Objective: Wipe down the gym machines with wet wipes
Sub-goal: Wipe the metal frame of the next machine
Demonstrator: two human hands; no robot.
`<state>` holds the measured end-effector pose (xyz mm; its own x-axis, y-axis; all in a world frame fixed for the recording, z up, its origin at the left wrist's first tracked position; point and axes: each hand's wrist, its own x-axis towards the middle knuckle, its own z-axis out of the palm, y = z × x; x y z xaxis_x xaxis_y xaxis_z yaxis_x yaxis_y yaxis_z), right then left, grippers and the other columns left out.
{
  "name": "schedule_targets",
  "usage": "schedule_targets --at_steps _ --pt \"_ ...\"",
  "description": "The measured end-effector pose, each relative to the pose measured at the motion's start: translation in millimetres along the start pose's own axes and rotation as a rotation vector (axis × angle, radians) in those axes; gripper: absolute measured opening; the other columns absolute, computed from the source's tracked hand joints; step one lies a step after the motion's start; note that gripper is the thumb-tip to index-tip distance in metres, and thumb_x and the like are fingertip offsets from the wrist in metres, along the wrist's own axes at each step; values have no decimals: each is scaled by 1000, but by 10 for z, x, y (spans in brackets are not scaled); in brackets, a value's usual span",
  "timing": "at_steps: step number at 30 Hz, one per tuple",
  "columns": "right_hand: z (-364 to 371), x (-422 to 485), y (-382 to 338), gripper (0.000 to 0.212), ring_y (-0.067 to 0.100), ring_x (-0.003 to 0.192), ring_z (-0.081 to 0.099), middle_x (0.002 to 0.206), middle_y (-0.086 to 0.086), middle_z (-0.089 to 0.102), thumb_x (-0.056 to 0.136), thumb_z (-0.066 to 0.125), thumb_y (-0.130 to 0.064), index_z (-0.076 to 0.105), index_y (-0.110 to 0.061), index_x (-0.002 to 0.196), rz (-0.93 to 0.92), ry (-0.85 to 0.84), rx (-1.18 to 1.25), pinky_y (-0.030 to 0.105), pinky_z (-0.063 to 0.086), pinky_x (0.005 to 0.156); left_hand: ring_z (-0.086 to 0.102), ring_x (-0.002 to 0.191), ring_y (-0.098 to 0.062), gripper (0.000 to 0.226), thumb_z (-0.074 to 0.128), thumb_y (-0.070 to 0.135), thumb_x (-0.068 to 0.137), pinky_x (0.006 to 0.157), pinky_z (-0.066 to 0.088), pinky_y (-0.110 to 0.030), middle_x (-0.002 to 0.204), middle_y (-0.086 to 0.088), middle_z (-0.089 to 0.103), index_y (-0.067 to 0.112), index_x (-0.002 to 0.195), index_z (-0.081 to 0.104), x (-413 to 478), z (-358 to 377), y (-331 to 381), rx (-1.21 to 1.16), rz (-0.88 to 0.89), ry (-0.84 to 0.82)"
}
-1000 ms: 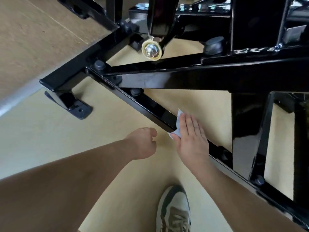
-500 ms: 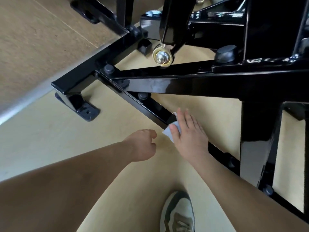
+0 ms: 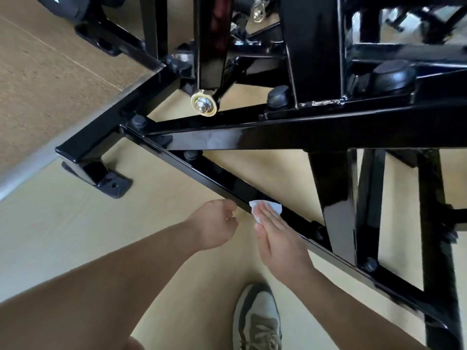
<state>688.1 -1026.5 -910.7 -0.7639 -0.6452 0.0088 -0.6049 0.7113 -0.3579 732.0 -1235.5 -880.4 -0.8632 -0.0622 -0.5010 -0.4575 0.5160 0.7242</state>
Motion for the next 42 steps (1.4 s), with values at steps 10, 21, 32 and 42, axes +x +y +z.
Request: schedule_targets --at_steps 10,21,32,42 --pt "-1457 98 -1135 37 -12 118 56 120 -30 67 106 34 -58 62 -51 130 325 -310 586 21 41 106 73 98 -27 14 64 9 97 89 60 -38 105 -9 75 11 110 68 -1031 -531 761 -837 8 156" --pt "-2907 160 -2125 40 22 98 69 102 4 76 111 39 -39 73 -18 109 128 -70 638 42 56 92 74 87 -15 7 73 18 95 77 52 -26 92 0 79 21 99 77 -1908 -1370 1431 -635 346 257" --pt "-3788 142 -2134 21 2 93 69 99 -12 75 102 60 -22 72 -20 119 42 341 443 19 53 81 75 96 -26 11 70 23 94 93 58 -44 95 -7 78 14 88 69 -2112 -2041 2228 -583 313 133" --pt "-4930 1074 -1424 32 25 107 60 106 -1 63 101 46 -43 72 -28 111 96 361 -328 46 57 82 56 76 -24 52 62 40 73 73 42 -39 87 -7 61 -3 101 55 -1623 -1991 3425 -673 241 224"
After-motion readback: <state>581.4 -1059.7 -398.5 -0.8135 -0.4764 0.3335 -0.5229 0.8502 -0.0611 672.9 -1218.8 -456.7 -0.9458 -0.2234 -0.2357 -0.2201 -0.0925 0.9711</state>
